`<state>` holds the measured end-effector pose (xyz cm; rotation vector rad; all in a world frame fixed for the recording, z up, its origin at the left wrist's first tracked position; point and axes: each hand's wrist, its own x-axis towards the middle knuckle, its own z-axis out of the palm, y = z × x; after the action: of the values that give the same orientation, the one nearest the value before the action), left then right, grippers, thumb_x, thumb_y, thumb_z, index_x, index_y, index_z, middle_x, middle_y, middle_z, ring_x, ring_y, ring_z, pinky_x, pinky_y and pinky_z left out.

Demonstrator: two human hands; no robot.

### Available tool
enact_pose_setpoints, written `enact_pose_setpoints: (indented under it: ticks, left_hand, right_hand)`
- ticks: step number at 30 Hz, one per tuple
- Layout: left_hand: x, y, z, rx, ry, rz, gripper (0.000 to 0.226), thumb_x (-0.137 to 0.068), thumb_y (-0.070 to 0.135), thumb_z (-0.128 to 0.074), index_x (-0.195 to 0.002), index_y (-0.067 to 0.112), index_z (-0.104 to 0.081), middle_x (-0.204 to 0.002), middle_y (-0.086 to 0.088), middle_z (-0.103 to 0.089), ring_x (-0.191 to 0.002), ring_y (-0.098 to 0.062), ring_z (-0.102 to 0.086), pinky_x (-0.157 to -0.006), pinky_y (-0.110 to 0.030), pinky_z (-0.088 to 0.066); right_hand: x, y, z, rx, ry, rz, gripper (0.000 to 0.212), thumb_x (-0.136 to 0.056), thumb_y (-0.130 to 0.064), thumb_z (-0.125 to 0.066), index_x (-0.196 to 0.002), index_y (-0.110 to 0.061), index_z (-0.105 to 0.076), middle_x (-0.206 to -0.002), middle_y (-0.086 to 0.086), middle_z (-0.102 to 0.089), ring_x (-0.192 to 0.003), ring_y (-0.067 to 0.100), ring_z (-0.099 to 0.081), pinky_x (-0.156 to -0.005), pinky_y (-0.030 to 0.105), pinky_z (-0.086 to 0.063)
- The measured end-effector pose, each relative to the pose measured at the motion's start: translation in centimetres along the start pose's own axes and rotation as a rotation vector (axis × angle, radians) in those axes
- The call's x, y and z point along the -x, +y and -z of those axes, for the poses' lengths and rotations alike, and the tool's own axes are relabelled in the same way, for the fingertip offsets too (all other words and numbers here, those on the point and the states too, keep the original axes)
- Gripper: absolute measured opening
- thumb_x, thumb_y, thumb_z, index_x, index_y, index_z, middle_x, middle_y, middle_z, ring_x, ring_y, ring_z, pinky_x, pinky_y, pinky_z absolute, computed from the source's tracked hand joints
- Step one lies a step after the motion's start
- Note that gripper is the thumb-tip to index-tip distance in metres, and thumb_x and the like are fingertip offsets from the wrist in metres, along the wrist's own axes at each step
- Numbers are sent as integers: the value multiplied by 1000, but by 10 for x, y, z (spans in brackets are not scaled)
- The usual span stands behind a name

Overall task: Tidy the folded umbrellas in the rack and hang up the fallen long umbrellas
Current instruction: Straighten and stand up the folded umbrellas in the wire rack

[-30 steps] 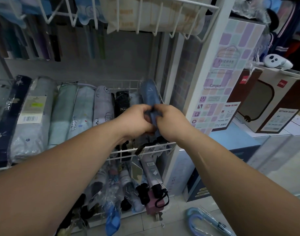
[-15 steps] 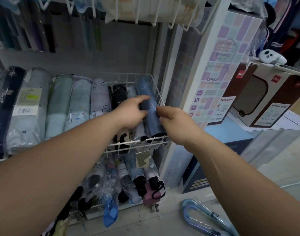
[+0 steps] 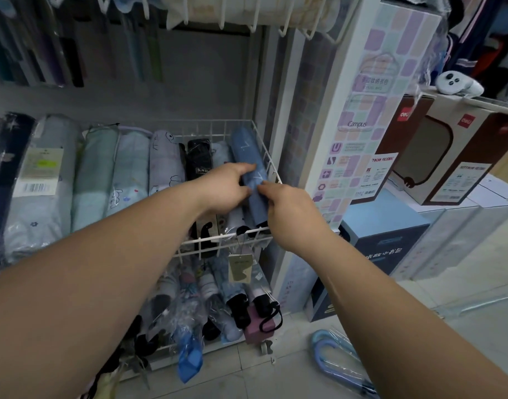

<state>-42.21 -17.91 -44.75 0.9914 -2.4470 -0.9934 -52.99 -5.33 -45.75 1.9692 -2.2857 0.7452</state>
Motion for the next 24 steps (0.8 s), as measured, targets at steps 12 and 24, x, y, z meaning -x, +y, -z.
enact_pose_setpoints:
  ticks: [12, 24]
  left_hand:
    - [2, -7, 2, -293, 100, -96, 90, -71, 58, -80, -149, 33, -44, -158, -1, -25, -145, -23, -29, -121, -38, -26]
    - [-16, -2, 14, -378, -57, -114, 108, -73, 60, -77, -160, 28, -21, -169, 3, -1, -155, -15, -6, -123, -27, -10]
  right_hand:
    - [52, 16, -15, -721, 554, -255, 28, -96, -8, -64, -117, -27, -67, -104, -12, -70, -96, 0, -67, -87, 16, -51]
    - [38, 20, -37, -847, 610, -208, 55, -100, 1, -50, -120, -49, -62, -145, 1, -53, -143, 15, -40, -111, 51, -42]
